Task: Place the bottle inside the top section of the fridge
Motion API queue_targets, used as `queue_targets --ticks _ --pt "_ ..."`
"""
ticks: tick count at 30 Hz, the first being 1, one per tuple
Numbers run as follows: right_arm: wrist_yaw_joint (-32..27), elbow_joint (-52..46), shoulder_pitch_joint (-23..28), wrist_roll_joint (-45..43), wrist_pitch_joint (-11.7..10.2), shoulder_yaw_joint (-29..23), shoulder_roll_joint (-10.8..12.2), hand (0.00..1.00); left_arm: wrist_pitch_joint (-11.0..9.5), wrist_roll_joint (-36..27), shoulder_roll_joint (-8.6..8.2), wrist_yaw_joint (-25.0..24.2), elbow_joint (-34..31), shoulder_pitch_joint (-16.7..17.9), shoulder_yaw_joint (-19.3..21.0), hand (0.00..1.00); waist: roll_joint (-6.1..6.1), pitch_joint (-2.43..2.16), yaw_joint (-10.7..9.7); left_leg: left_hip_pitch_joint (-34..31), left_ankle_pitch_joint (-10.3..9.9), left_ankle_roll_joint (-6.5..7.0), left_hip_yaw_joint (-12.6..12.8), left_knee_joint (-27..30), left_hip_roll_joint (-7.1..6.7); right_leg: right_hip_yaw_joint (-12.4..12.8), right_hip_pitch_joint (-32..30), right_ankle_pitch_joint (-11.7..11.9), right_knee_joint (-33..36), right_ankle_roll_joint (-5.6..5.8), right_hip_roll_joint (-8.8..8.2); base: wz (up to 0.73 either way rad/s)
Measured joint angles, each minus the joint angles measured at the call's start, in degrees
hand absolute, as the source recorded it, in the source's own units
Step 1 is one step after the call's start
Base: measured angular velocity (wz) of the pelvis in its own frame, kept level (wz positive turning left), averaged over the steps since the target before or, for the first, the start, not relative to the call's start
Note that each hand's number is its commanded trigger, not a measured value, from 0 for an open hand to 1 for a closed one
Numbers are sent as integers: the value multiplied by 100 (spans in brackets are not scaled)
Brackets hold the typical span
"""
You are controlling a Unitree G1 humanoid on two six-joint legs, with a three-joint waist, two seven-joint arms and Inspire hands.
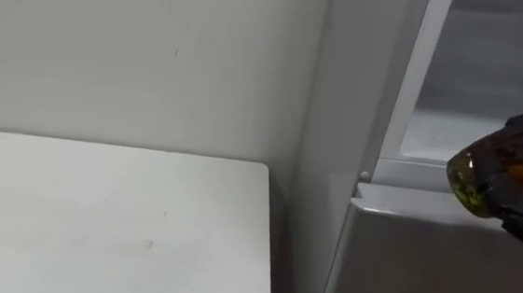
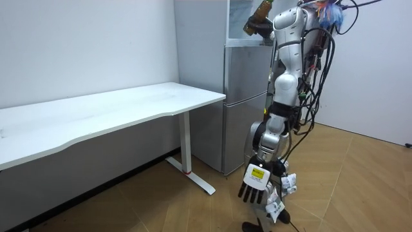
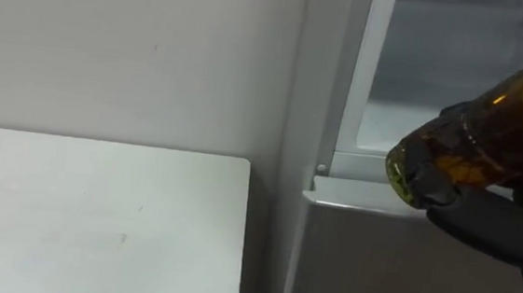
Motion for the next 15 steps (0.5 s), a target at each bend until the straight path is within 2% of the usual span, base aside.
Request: queue_targets --ticks 4,9,15 --pt "-49 18 73 -27 -1 -38 2 100 0 5 0 29 -10 -2 5 0 13 3 -8 4 -3 -3 35 0 3 36 8 6 -68 -12 5 -6" --pt "-323 40 75 -25 -1 -94 6 100 1 5 1 46 -65 0 56 0 40 32 -20 54 -25 -14 39 -15 7 36 62 9 -112 -14 8 0" --pt "-488 98 75 -37 -1 -98 9 100 1 13 -2 74 -185 0 56 0 65 23 -7 48 -33 -24 40 -20 11 41 86 10 -170 -15 40 0"
